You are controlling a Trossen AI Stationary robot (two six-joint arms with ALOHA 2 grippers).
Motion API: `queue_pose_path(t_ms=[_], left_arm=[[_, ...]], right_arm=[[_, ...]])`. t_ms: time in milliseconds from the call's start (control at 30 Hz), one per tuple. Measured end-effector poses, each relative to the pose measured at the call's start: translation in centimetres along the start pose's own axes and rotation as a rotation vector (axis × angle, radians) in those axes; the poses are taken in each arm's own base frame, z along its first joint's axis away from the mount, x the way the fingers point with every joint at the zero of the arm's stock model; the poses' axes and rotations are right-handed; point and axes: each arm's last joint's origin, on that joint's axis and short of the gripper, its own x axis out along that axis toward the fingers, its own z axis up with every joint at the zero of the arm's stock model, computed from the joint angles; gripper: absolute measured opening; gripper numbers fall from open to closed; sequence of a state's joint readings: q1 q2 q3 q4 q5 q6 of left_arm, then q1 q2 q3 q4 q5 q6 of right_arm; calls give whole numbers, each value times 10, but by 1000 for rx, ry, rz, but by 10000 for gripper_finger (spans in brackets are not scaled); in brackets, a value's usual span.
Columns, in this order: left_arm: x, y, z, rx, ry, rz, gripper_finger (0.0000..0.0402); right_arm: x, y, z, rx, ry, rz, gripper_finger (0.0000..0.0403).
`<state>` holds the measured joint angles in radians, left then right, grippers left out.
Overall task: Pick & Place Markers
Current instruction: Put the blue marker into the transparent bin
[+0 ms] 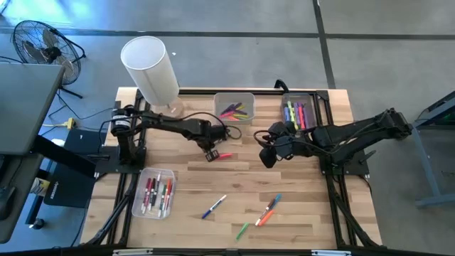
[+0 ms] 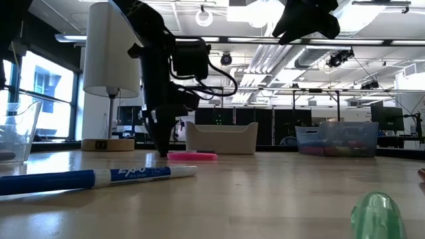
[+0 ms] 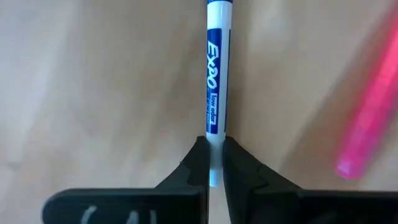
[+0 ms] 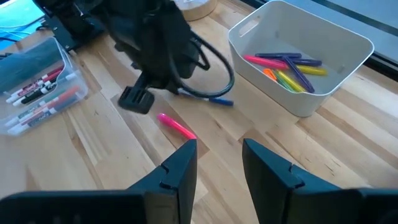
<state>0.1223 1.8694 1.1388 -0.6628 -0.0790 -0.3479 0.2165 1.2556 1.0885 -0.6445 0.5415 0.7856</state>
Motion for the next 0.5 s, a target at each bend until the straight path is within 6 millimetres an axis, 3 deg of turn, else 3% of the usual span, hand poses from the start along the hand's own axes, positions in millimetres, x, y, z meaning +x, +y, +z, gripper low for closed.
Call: queue_pose_path(t_ms=[200, 333, 500], left_arm=[[-25, -12, -7, -53, 14, -203, 13], [-55, -12, -9, -109, -100, -226, 12], [-87, -19, -27, -175, -135, -222, 12]], right_arm=[[1, 1, -2, 6, 18, 33, 117], [8, -1, -11, -1, 55, 53, 117], [20, -3, -25, 7, 90, 112, 117]])
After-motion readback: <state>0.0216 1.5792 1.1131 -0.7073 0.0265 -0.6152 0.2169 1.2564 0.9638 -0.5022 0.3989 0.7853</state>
